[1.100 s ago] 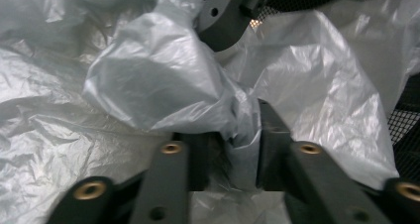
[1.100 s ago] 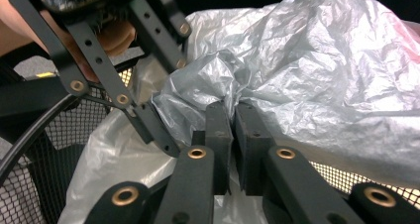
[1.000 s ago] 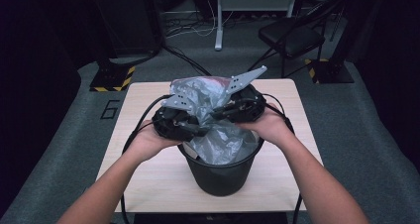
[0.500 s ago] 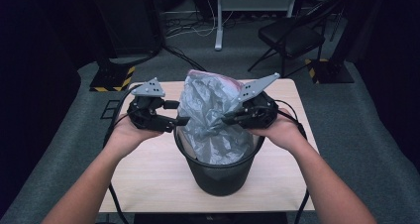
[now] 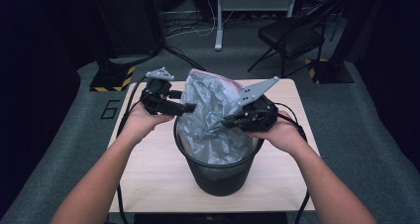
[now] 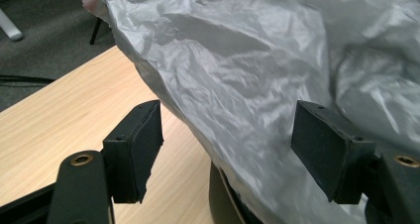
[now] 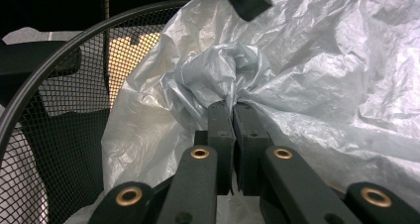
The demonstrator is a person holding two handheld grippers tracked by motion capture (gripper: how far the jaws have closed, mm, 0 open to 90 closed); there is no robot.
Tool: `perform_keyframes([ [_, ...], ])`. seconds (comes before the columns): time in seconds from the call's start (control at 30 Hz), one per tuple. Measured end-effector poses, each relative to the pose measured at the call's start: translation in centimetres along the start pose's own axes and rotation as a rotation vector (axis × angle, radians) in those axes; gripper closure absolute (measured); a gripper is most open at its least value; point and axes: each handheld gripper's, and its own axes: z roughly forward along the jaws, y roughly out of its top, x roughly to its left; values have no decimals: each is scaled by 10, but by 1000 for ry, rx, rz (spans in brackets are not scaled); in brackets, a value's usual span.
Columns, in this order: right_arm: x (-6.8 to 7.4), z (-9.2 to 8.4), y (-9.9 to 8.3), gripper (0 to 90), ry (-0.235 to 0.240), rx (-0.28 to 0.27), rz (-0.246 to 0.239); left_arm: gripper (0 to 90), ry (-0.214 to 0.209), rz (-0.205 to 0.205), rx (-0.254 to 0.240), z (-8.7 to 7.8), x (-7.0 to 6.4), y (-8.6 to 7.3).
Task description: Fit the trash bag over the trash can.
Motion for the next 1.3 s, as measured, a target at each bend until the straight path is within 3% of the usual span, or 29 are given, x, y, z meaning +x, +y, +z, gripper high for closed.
perform_keyframes([
  [0.07, -1, 1, -1, 868, 0, -1, 2, 331, -1, 2, 3, 2, 1, 2],
  [0.17, -1, 2, -1, 867, 0, -2, 5, 546, 19, 17, -16, 4, 1, 5],
  [0.2, 0, 3, 0, 867, 0, -4, 3, 608, 39, 55, -44, 2, -1, 5],
  [0.27, 1, 3, 0, 866, 0, -6, 0, 715, 54, 86, -61, -3, -5, 5],
  [0.43, 3, 1, -1, 865, 6, -14, -2, 852, 39, 129, -70, -12, -12, 4],
  [0.53, 5, 0, -3, 857, 18, -13, -2, 867, -8, 147, -76, -21, -20, 0],
  [0.7, 10, -2, -7, 828, 32, -20, -4, 876, -45, 178, -87, -30, -32, -8],
  [0.8, 16, -8, -14, 743, 33, -34, 10, 877, -79, 197, -81, -37, -41, -18],
  [0.9, 18, -14, -17, 699, 26, -47, 18, 878, -84, 207, -77, -40, -44, -21],
  [1.17, 13, -43, -17, 557, -24, -139, 66, 878, -104, 215, -67, -44, -46, -28],
  [1.3, -3, -49, -13, 446, -94, -164, 110, 878, -127, 221, -61, -42, -48, -31],
])
